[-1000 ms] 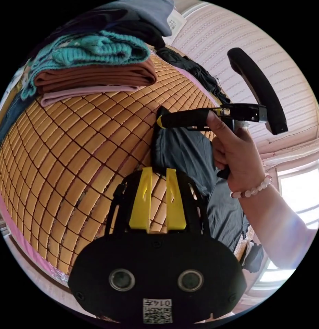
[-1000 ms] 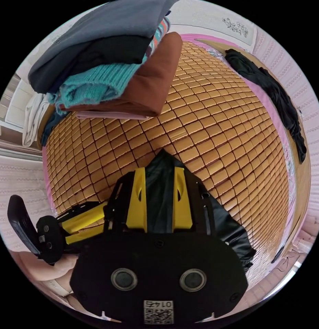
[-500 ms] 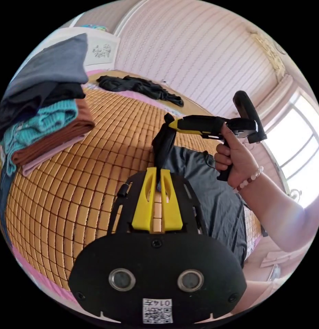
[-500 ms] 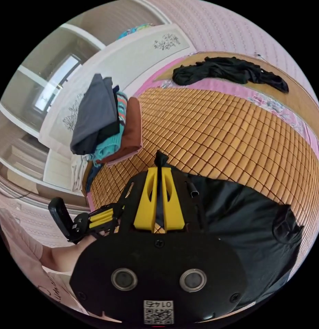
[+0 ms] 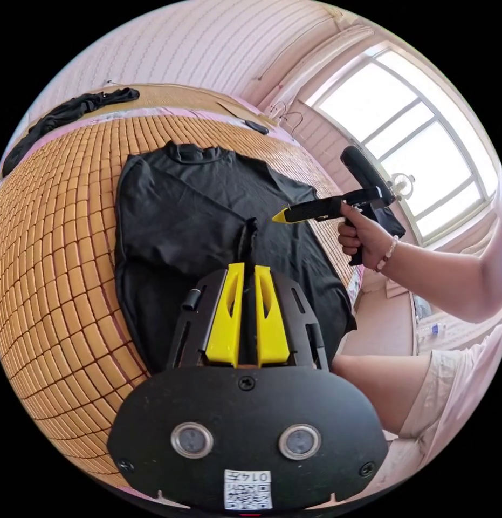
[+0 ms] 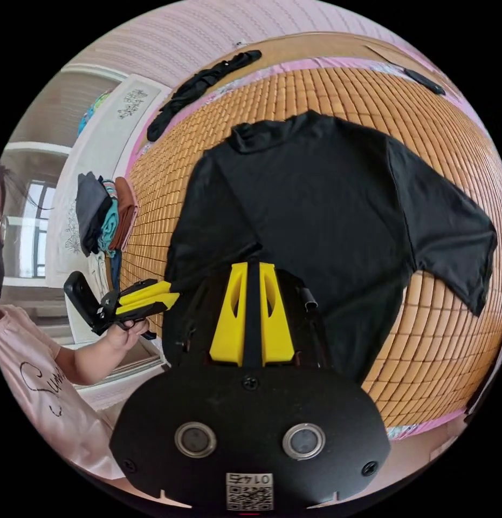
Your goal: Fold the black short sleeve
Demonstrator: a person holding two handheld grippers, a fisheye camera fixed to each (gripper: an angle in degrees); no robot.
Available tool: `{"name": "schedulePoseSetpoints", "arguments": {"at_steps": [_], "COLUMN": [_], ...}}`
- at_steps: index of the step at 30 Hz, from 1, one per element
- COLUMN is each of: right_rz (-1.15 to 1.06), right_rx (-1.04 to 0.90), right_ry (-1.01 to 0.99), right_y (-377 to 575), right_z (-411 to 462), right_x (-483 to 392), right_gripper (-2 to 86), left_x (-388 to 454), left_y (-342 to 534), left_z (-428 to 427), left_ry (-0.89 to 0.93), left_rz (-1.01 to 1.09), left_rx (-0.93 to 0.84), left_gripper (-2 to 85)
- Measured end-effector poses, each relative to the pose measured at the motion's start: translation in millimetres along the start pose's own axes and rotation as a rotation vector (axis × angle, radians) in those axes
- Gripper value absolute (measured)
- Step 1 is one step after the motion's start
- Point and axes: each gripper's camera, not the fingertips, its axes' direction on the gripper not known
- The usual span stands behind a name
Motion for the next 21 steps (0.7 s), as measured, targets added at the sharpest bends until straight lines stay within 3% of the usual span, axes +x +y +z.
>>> {"name": "schedulePoseSetpoints", "arguments": {"at_steps": [6, 12, 17, 21], "right_rz": [0.067, -0.105, -0.153, -0.099], "right_rx": [0.018, 0.023, -0.058, -0.082], "right_ry": [-0.034, 0.058, 0.138, 0.067], "right_y": [16.3, -18.4, -27.0, -8.9], "right_z": [-26.4, -36.7, -30.5, -49.7], "right_x": [22.3, -19.5, -26.3, -2.3], "right_gripper": [5.2, 8.7, 1.1, 0.1], "left_x": [9.0, -3.8, -8.5, -5.8], "left_y": [10.2, 6.4, 11.5, 22.4], "left_z": [39.6, 82.3, 146.0, 169.7], "left_ry": [0.028, -0.080, -0.047, -0.024], "left_rz": [0.041, 0.001, -0.018, 0.015], "left_rx": [-0.074, -0.096, -0.206, -0.231], "left_gripper": [5.2, 6.5, 6.9, 6.6]}}
